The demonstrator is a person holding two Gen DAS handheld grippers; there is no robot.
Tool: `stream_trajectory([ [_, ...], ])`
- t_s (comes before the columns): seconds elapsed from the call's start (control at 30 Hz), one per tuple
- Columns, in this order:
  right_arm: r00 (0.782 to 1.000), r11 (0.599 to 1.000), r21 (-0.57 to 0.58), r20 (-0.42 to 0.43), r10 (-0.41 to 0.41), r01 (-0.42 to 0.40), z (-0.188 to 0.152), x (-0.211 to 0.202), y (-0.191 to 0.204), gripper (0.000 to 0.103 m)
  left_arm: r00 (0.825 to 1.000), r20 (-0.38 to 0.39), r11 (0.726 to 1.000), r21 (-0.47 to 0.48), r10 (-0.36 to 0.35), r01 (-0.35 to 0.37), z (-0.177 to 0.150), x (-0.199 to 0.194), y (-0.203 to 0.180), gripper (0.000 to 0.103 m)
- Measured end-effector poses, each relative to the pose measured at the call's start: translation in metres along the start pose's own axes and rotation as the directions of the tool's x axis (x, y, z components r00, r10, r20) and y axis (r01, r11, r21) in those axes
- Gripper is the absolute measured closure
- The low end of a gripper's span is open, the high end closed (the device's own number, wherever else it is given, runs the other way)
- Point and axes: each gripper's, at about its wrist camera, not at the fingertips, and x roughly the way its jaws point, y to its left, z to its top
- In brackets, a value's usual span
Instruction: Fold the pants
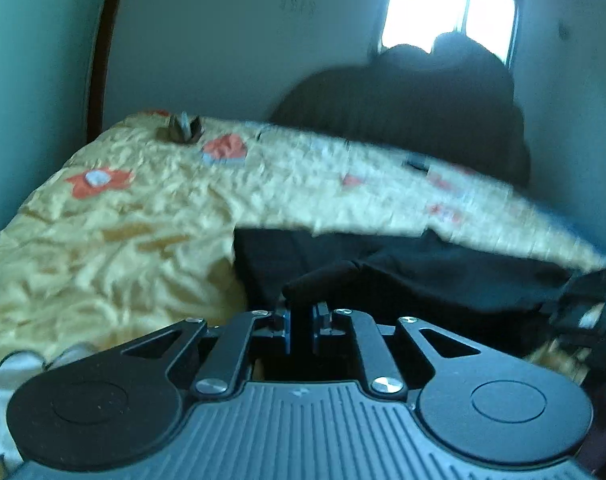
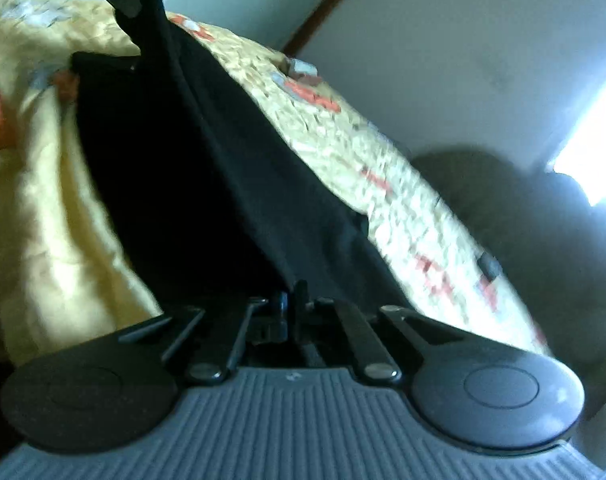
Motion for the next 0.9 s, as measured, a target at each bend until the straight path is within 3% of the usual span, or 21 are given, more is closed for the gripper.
stream_trajectory([
  [0.1, 0.999, 0.999, -0.036, -0.001, 0.037, -0.037, -0.004, -0.009, 0.006, 0.100, 0.989, -0.076, 0.990, 0.068, 0.126, -0.121, -0.012, 0.005, 0.000, 0.090],
  [0.17, 0.999, 0.997, -0.059, -0.017, 0.051, -0.052, -0.012, -0.013, 0.008, 0.100, 0.977, -0.125, 0.984, 0.081, 0.171, -0.161, -0.019, 0.005, 0.007, 0.090],
  [0.37, 0.997, 0.996, -0.046, -0.026, 0.078, -0.079, -0.017, -0.024, 0.002, 0.100, 0.972, -0.070, 0.973, -0.028, 0.225, -0.227, -0.013, -0.024, 0.025, 0.090],
  [0.57, 0.996, 0.995, -0.047, -0.025, 0.082, -0.083, -0.012, -0.023, 0.010, 0.100, 0.993, 0.029, 0.983, -0.147, 0.118, -0.113, 0.025, -0.018, 0.008, 0.085],
  [0.63, 0.996, 0.996, -0.042, -0.025, 0.084, -0.085, -0.007, -0.018, 0.014, 0.100, 0.997, 0.020, 0.986, -0.148, 0.077, -0.073, 0.032, -0.002, -0.005, 0.079],
  [0.73, 0.996, 0.997, -0.014, -0.039, 0.076, -0.076, -0.008, -0.022, 0.014, 0.101, 1.000, -0.004, 0.992, -0.124, 0.004, -0.005, 0.036, 0.024, -0.029, 0.079],
  [0.9, 0.996, 0.996, 0.007, -0.016, 0.092, -0.092, -0.019, -0.031, 0.016, 0.098, 0.996, -0.077, 0.998, -0.055, -0.040, 0.036, 0.028, 0.061, -0.069, 0.079],
])
